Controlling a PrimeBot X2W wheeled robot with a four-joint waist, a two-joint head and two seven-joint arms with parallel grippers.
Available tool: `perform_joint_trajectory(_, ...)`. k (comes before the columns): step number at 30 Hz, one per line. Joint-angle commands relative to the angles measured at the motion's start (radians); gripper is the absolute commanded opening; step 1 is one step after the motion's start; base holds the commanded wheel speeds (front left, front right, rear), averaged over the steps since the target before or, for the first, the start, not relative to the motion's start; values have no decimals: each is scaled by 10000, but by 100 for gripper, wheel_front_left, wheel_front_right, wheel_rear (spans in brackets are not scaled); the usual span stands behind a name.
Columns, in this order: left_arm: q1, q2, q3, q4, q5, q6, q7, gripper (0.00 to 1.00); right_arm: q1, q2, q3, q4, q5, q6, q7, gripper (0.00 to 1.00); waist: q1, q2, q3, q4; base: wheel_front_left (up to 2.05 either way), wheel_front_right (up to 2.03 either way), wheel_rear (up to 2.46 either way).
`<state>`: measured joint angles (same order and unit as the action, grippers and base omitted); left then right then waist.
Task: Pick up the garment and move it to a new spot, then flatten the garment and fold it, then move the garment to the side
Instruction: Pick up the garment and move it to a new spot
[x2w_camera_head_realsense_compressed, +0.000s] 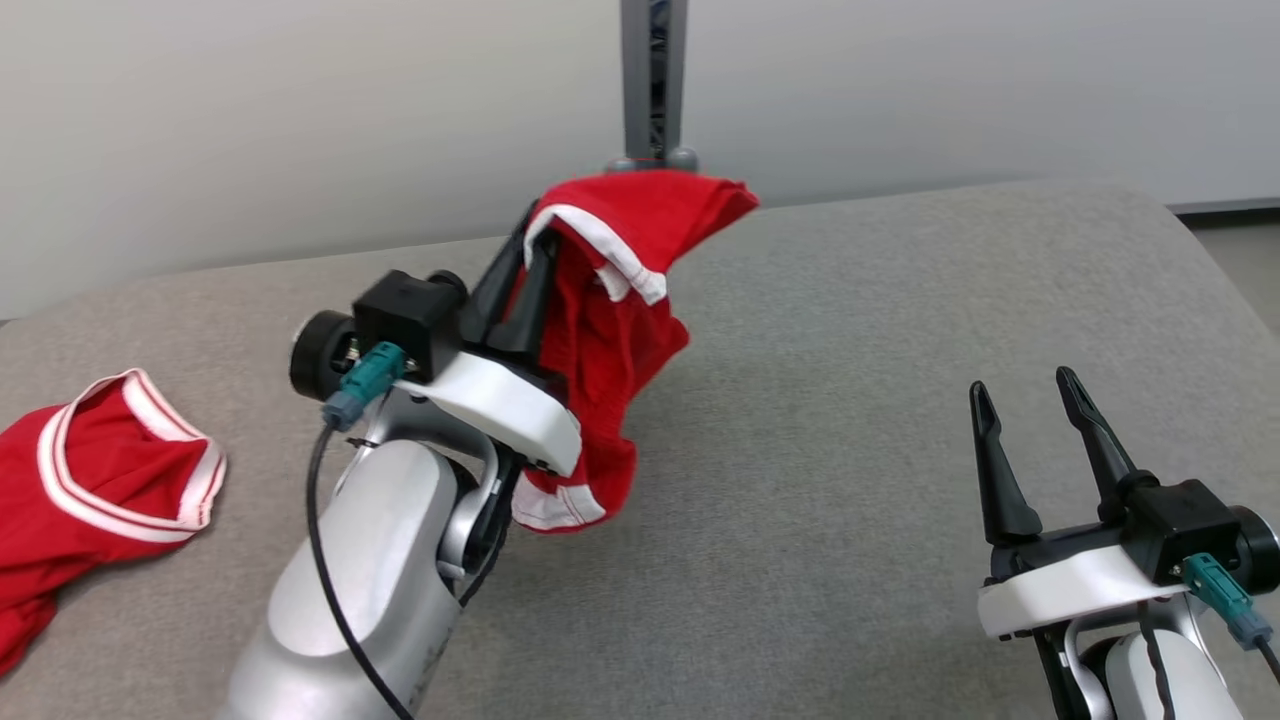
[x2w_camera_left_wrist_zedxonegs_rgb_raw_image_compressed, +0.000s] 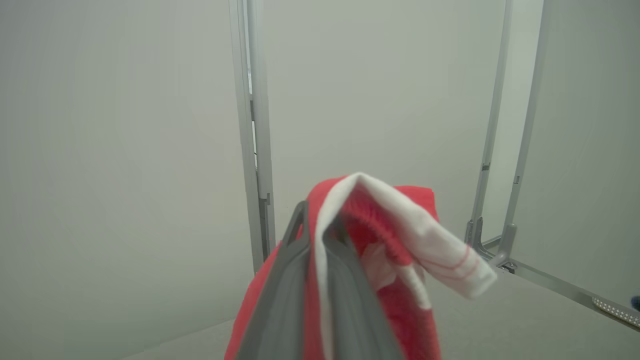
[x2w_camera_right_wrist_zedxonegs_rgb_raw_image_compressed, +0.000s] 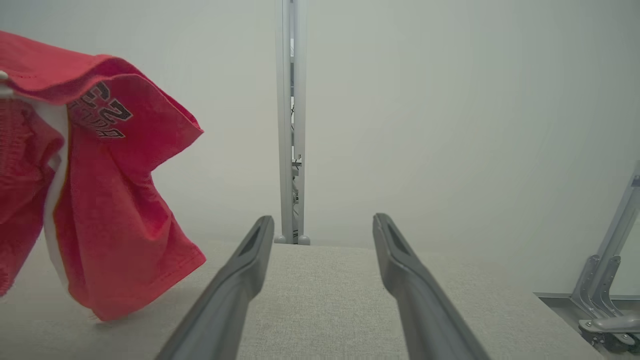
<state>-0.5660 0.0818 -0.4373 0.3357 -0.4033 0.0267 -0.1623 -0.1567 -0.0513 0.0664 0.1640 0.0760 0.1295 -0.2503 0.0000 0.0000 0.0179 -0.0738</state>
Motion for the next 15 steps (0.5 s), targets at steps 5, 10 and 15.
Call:
perform_joint_trajectory(5, -190, -164, -535, 737, 127, 117, -352, 0, -137, -32, 147, -225, -8, 23, 117, 100, 0, 0, 363, -702, 0, 0, 0)
perform_joint_trajectory(10, -506, -262, -983, 1560, 60, 219, -684, 0, -226, -26, 262, -306, 55, 22, 115, 100, 0, 0, 622, -1062, 0, 0, 0)
perform_joint_trajectory(15, -939, -300, -1562, 2199, -156, 385, -924, 0, -364, -21, 388, -308, 122, 22, 76, 100, 0, 0, 892, -1439, 0, 0, 0)
